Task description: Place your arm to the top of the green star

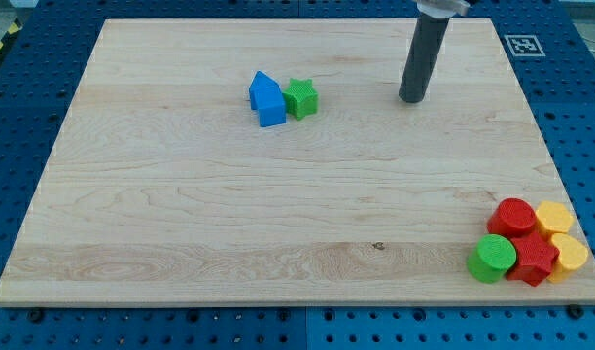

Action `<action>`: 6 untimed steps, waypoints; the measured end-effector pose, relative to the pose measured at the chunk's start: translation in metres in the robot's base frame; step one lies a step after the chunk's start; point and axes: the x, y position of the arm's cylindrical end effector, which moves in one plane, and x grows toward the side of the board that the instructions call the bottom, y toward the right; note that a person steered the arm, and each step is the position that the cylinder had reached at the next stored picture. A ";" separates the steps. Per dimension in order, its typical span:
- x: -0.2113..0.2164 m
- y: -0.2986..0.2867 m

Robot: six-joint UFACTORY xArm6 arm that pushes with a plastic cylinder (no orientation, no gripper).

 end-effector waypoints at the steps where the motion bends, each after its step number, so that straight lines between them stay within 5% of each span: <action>1: -0.025 -0.003; 6: -0.047 -0.074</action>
